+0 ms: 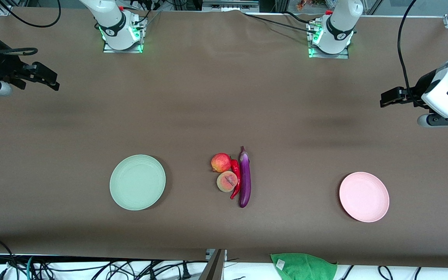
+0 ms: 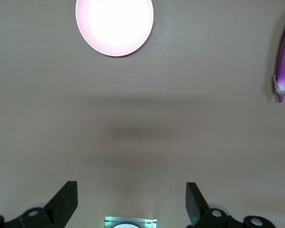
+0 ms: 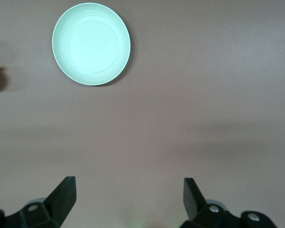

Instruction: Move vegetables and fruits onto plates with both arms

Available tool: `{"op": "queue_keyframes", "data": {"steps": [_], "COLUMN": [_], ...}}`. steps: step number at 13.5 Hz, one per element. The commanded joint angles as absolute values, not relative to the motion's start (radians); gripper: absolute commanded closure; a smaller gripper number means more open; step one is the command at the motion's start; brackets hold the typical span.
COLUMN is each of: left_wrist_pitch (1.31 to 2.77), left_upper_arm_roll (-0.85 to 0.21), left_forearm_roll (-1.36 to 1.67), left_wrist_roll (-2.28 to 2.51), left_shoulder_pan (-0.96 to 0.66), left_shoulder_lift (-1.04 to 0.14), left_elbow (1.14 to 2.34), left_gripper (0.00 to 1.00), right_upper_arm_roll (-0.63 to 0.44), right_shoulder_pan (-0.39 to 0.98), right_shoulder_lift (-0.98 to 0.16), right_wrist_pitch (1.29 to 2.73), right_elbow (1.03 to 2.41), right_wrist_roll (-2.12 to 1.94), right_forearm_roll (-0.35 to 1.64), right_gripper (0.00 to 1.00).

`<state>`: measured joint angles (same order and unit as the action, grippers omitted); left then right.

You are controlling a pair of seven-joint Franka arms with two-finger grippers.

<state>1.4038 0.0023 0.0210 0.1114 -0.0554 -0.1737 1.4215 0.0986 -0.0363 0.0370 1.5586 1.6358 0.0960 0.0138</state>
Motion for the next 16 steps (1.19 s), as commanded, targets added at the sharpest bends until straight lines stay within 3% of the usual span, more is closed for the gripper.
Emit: {"op": "queue_keyframes", "data": {"steps": [1,8,13,16], "left_wrist_pitch": [1.391,1.397,1.446,1.569], "left_upper_arm_roll": [-0.002,-0.002,-0.012,-0.012], "left_forearm_roll": [0.009,0.014,0.061,0.142], "left_wrist_roll": [0.092,0.086,0.089,0.104], "left_shoulder_pan": [-0.048,-0.046,-0.070,-0.090], "left_shoulder_lift": [-0.219,-0.253,-0.408,-0.500], "left_elbow": [1.345,1.347,1.295,1.282], "left_gripper": [0.00,0.00,0.00,0.00], "right_upper_arm_roll": [0.103,0.103,0.103,0.103], "right_shoulder_pan": [-0.041,-0.043,-0.041,-0.043], "right_shoulder_lift": [0.031,0.031,0.031,0.031], "right_wrist_pitch": [1.539,1.539,1.540,1.539], "right_elbow": [1.612,1.612,1.612,1.612], "right_wrist_roll": [0.107,0.110,0.109,0.109], "right_forearm_roll": [0.009,0.011,0.011,0.011], "right_gripper": [0.00,0.00,0.00,0.00]}}
